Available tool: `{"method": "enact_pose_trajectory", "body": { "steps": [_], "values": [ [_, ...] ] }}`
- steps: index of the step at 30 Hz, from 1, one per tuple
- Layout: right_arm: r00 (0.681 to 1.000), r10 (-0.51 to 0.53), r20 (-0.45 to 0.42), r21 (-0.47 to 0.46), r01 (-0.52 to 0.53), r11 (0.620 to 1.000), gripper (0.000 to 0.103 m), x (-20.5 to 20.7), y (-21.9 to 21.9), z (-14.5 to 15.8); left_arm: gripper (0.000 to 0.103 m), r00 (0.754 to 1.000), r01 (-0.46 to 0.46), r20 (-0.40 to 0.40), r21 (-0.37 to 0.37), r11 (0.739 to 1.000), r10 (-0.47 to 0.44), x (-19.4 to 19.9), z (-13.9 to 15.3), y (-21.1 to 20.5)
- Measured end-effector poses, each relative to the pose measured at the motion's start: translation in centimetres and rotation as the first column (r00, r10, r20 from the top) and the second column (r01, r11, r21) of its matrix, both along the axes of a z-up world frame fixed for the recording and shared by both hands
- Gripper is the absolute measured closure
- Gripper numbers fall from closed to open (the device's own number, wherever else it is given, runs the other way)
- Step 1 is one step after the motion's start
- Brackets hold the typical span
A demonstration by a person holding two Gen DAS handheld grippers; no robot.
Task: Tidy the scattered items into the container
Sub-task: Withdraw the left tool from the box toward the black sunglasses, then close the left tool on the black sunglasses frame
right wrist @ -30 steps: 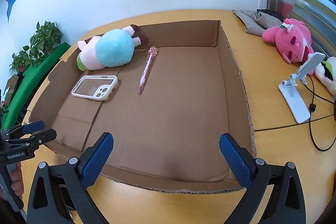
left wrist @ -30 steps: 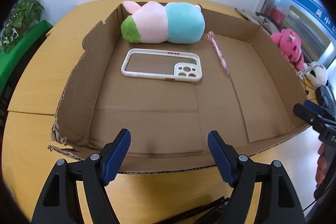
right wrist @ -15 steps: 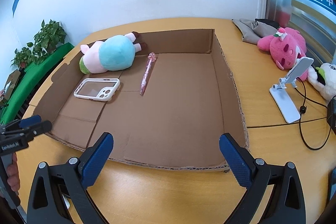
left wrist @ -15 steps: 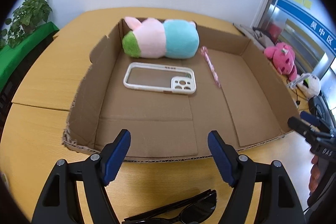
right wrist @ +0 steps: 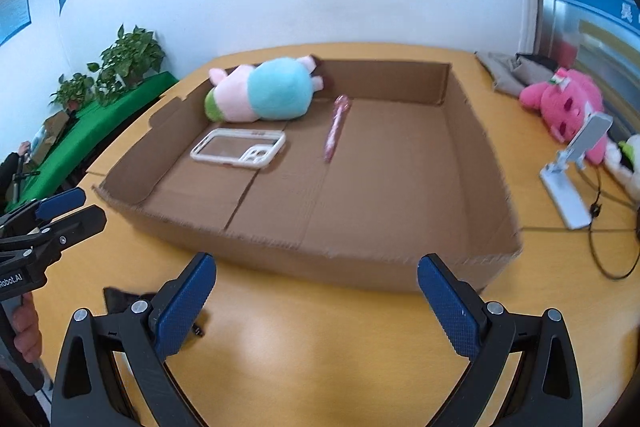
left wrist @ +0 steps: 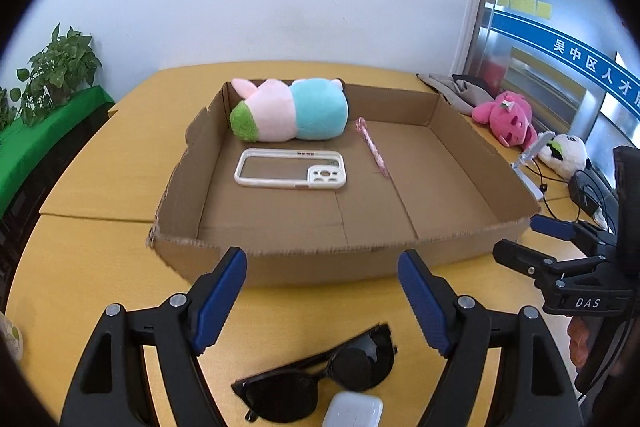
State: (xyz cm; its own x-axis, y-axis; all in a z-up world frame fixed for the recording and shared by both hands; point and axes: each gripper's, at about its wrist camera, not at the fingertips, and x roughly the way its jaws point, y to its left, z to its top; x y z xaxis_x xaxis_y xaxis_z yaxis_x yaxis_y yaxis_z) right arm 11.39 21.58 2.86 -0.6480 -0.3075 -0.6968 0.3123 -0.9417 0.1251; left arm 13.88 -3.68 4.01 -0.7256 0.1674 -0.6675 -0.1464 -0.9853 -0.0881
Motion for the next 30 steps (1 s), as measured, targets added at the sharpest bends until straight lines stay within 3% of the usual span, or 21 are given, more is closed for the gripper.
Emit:
{"method": "enact_pose_trajectory", "body": {
  "steps": [8, 16, 20, 24, 27, 30],
  "values": [
    [0.973, 0.202, 0.111, -0.044, -0.198, 0.979, 0.0, 2.2, -4.4, -4.5, 0.025, 0.995, -0.052, 0.093, 0.061, 0.997, 0.046, 1.7, -3.4, -3.3],
    [0.915, 0.384, 0.126, 0.006, -0.388, 0.922, 0.001, 3.2, -10.9, -6.6, 0.025, 0.976, -0.08, 0.208, 0.082, 0.993, 0.061, 1.8, -6.5, -4.5],
    [0.895, 0.427, 0.128, 0.056, -0.436, 0.898, 0.001, 3.1, -13.5, -7.4, 0.025, 0.968, -0.067, 0.249, 0.102, 0.993, 0.039, 1.5, -7.8, -4.4],
    [0.892, 0.422, 0.162, 0.069, -0.437, 0.897, 0.01, 2.6, -14.1, -8.6, 0.025, 0.958, -0.048, 0.287, 0.079, 0.996, 0.023, 1.3, -8.8, -3.7],
    [0.894, 0.425, 0.142, 0.114, -0.441, 0.89, 0.019, 2.9, -14.2, -8.5, 0.027, 0.951, -0.054, 0.307, 0.099, 0.994, 0.021, 1.0, -9.4, -3.8],
    [0.897, 0.426, 0.12, 0.15, -0.44, 0.885, 0.039, 3.3, -14.2, -8.3, 0.029, 0.951, -0.054, 0.307, 0.063, 0.997, 0.032, 0.8, -9.5, -3.4]
  ]
}}
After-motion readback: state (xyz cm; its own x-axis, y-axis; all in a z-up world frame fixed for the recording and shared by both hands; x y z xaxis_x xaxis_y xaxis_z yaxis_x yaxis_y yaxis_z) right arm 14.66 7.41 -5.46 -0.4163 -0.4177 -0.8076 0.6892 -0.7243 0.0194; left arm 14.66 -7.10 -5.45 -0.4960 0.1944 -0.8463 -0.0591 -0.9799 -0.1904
